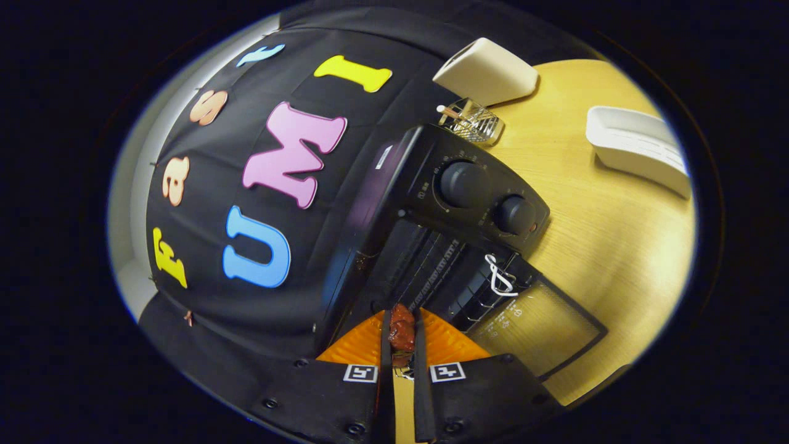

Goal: Open the toaster oven, put the food inside, and close the toaster oven door.

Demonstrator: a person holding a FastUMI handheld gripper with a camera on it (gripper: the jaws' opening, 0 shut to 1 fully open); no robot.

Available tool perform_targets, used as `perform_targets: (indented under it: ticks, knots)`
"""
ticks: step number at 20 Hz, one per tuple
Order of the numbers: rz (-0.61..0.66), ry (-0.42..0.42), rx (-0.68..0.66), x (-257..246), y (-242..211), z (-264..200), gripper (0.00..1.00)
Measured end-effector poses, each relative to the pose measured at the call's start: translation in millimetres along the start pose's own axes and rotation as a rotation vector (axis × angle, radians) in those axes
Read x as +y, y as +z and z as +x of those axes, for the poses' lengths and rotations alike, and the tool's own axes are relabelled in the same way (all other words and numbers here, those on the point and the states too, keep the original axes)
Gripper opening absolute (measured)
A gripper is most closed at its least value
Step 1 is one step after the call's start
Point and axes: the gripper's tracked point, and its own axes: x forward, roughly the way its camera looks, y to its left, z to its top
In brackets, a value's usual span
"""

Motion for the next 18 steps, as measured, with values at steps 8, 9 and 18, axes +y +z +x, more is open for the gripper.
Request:
perform_targets:
  ticks: [8,9,18]
  knots:
    - [0.095,-0.016,-0.102,-19.8,-2.8,56.3,0.16]
    - [0.085,-0.033,-0.102,-25.2,-5.1,59.8,0.16]
    - [-0.419,-0.079,-0.004,-15.4,-26.9,50.1,0.53]
